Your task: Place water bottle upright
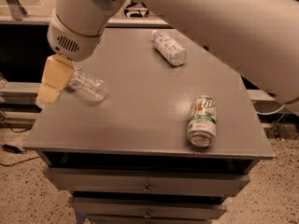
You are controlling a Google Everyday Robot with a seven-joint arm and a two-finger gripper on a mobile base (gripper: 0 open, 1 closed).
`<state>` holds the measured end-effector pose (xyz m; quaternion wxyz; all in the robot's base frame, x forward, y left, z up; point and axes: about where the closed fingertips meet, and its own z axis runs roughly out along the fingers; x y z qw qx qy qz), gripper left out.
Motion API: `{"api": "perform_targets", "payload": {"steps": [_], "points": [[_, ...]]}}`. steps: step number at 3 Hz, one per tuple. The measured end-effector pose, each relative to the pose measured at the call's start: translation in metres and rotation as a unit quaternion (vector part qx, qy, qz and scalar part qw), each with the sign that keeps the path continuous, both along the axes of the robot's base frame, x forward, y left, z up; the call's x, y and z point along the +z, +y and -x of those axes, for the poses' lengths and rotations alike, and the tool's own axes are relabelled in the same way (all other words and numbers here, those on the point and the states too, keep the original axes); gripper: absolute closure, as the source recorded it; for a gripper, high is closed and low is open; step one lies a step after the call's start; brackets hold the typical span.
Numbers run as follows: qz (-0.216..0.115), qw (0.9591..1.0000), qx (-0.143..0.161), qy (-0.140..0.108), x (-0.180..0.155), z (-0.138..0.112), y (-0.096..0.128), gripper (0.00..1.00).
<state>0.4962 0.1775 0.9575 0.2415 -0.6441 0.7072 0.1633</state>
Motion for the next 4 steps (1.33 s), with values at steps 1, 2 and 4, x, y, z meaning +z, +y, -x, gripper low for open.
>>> {"api": "perform_targets", "payload": {"steps": [1,2,4], "points": [[0.004,1.0000,-0.002,-0.004,-0.001,-0.002,-0.003,0.00],[0.024,0.9992,-0.021,-0.024,-0.004,-0.012,-0.011,0.00],[0.071,0.9914,-0.106,-0.029,-0.044,-0.080,-0.015,0.00]]}}
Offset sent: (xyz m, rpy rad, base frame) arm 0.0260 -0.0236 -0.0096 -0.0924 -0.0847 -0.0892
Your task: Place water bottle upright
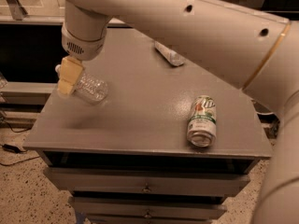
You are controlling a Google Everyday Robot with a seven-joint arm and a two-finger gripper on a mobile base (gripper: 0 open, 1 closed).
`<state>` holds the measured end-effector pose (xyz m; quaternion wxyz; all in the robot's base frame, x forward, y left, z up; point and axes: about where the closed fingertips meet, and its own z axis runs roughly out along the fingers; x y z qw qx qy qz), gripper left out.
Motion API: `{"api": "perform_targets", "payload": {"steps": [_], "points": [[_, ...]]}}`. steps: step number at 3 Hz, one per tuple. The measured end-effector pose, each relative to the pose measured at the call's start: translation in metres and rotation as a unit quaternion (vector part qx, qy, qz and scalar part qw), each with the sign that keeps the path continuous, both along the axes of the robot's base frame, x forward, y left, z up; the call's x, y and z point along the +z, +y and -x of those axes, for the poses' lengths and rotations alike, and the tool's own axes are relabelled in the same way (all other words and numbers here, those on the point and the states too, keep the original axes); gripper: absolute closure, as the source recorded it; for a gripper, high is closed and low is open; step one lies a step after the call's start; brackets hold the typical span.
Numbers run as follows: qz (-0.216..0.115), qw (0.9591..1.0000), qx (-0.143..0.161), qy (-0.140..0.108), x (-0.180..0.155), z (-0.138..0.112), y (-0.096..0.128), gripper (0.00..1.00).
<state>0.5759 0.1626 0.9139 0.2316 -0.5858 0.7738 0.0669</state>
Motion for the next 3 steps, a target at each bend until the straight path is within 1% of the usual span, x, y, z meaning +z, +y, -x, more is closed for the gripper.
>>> {"api": "perform_targets", "payload": {"steps": [1,2,3], "points": [[0.029,0.9986,-0.044,0.008,-0.027,-0.027,0.005,0.00],[0.061,0.9952,-0.076,0.007,-0.043,-0.045,0.012,0.00],[0.103,0.9890,-0.106,0.008,-0.062,-0.062,0.022,0.00]]}}
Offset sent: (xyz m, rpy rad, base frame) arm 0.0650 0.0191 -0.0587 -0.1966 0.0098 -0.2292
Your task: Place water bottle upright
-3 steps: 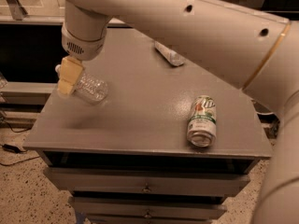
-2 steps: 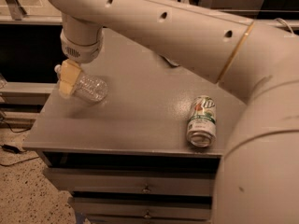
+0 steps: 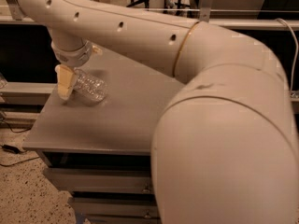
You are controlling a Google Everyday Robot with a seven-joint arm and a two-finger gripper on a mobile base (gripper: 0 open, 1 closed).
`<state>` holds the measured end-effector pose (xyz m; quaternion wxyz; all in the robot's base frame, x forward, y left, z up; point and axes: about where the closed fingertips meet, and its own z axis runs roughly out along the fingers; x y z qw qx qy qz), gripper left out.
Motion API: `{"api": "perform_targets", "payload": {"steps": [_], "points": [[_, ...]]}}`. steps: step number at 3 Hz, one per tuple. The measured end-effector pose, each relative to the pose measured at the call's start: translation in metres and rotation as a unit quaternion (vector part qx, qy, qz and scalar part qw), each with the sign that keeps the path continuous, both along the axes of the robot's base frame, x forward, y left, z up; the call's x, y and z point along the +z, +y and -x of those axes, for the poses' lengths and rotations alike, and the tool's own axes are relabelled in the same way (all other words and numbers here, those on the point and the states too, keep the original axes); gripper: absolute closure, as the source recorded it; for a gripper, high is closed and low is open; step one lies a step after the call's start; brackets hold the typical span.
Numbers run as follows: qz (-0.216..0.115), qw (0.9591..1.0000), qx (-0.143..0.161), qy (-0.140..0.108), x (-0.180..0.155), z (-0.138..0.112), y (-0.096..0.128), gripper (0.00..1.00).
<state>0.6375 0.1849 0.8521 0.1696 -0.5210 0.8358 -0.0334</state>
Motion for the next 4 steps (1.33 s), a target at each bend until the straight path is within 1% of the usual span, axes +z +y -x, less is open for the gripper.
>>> {"api": "perform_targets", "payload": {"steps": [1,2,3,4], "points": [[0.024,0.9996,-0.013,0.003,-0.011,-0.009,0.010,0.00],[0.035,0.9991,-0.019,0.009,-0.013,-0.017,0.022,0.21],[0.028,0.9994,-0.019,0.010,-0.003,-0.022,0.030,0.52],[0.011,0.9999,-0.009,0.001,0.015,-0.022,0.038,0.75]]}}
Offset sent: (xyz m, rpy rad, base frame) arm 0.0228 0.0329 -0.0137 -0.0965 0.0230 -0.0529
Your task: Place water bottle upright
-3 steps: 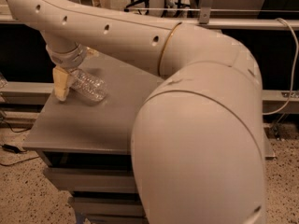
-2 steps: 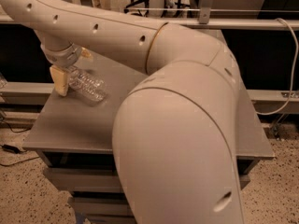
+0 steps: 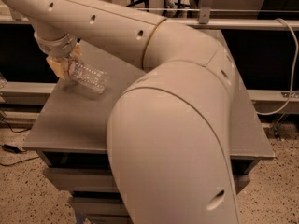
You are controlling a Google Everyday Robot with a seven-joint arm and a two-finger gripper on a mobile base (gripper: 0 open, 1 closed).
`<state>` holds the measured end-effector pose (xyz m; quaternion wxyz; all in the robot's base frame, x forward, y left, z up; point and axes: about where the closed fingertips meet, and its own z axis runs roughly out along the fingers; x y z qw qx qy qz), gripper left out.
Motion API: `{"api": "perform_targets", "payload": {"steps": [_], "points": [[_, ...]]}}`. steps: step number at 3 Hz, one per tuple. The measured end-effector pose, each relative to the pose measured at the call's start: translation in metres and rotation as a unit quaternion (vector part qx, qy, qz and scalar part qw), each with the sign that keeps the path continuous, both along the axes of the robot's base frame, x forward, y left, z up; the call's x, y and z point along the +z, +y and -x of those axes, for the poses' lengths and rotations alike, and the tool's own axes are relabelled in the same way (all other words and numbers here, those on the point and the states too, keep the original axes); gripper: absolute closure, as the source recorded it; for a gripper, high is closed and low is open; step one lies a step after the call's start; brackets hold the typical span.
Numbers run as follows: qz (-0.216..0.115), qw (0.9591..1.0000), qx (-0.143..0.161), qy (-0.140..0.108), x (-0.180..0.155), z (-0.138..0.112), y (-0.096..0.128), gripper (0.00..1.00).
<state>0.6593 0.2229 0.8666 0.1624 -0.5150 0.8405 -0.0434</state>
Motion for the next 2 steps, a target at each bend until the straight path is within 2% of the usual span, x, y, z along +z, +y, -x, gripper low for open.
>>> {"api": "perform_targets", "payload": {"steps": [1,2], "points": [[-0.040,0.9983,0.039,-0.014,0.023,0.011,-0.002,0.98],[-0.136,0.9808,0.119,-0.072,0.060,0.015,-0.027,1.00]]}}
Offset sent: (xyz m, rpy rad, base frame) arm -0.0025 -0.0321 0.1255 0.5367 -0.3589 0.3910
